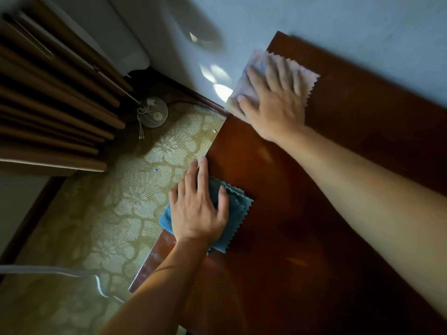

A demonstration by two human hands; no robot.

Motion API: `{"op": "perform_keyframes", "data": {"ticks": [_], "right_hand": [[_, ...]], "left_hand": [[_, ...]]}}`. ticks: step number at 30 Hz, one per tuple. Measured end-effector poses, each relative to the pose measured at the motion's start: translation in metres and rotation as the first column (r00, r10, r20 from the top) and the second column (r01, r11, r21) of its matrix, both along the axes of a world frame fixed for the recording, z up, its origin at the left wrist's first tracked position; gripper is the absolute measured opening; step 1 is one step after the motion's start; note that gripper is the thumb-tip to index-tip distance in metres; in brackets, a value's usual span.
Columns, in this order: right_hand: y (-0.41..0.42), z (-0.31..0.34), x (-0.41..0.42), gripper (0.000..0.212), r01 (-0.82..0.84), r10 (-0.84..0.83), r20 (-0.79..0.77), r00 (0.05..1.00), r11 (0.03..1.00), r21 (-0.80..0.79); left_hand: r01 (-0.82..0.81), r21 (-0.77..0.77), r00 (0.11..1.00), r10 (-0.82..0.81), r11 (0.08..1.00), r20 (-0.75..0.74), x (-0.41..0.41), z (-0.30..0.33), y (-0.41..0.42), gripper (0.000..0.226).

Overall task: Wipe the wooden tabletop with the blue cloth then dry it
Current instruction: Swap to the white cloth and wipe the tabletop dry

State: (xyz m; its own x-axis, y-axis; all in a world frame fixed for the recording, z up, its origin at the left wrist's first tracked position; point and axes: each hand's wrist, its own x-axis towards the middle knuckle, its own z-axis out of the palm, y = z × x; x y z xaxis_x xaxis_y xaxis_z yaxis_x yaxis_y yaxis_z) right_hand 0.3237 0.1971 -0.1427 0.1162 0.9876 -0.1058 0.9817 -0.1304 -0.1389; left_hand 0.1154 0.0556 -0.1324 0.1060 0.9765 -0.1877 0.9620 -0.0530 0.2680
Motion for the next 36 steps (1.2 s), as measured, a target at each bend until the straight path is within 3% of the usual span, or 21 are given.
{"op": "perform_keyframes", "data": {"ticks": [2, 6, 9, 13, 16, 20, 23, 29, 36], "right_hand": [[-0.022, 0.002, -0.027, 0.072, -0.004, 0.004, -0.009, 1.0, 1.0, 0.027], [-0.096, 0.002, -0.072, 0.065, -0.217, 0.219, -0.034, 0.975, 0.975, 0.054], [-0.074, 0.003, -0.043, 0.066, -0.303, 0.305, -0.022, 0.952, 0.952, 0.045], [-0.003, 0.004, 0.014, 0.068, -0.092, 0.092, 0.022, 0.996, 0.995, 0.036], [-0.017, 0.005, 0.002, 0.069, -0.014, 0.014, -0.001, 1.0, 0.999, 0.042], [-0.095, 0.002, -0.037, 0.067, -0.175, 0.177, -0.019, 0.984, 0.981, 0.087], [-0.072, 0.005, -0.013, 0.066, -0.272, 0.273, -0.024, 0.962, 0.961, 0.053], [0.007, 0.009, 0.036, 0.071, -0.015, 0.015, -0.001, 1.0, 0.999, -0.04], [-0.066, 0.005, 0.014, 0.065, -0.211, 0.21, 0.034, 0.977, 0.977, 0.03]], "left_hand": [[0.002, -0.018, 1.0, -0.002, 1.0, -0.008, 0.0, 0.002, 0.0, 0.073], [-0.001, -0.033, 1.0, 0.001, 0.999, -0.008, 0.0, 0.002, 0.001, 0.075], [-0.004, -0.018, 1.0, 0.003, 1.0, -0.018, 0.0, 0.002, 0.0, 0.076], [-0.006, -0.006, 1.0, 0.006, 1.0, -0.029, 0.0, 0.0, -0.001, 0.074], [-0.007, -0.014, 1.0, 0.007, 1.0, -0.024, 0.001, 0.0, -0.001, 0.074], [-0.012, -0.003, 1.0, 0.012, 1.0, -0.01, -0.001, -0.002, -0.001, 0.075], [0.0, -0.011, 1.0, 0.0, 1.0, -0.029, 0.0, -0.001, 0.0, 0.075], [0.073, -0.02, 0.997, -0.073, 0.997, -0.032, -0.001, 0.005, 0.003, 0.067], [0.256, -0.035, 0.966, -0.257, 0.966, -0.027, 0.033, 0.004, 0.033, 0.062]]}}
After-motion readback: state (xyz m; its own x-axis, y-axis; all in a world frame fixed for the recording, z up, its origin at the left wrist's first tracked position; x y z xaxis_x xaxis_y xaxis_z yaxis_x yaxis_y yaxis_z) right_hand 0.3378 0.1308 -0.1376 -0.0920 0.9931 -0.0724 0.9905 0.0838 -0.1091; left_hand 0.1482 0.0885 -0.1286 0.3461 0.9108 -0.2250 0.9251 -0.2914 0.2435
